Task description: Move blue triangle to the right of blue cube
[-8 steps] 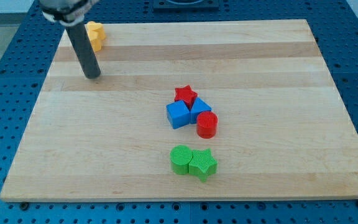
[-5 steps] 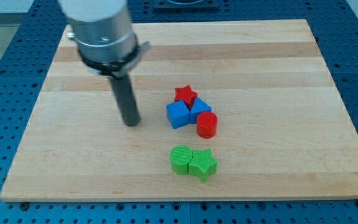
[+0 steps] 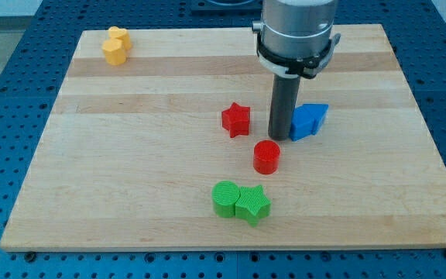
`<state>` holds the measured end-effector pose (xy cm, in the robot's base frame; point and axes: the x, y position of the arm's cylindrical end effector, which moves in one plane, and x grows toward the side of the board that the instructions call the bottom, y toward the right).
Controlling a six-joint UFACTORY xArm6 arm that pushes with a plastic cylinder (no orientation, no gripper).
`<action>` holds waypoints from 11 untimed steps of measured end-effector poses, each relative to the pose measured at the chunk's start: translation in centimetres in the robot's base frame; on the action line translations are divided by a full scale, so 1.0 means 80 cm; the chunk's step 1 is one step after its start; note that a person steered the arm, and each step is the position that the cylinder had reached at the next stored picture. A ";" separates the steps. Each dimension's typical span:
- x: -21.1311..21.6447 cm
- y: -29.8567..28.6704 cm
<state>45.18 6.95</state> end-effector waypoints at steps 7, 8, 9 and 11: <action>-0.018 -0.118; -0.037 -0.122; -0.007 -0.122; 0.064 -0.121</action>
<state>50.28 -2.72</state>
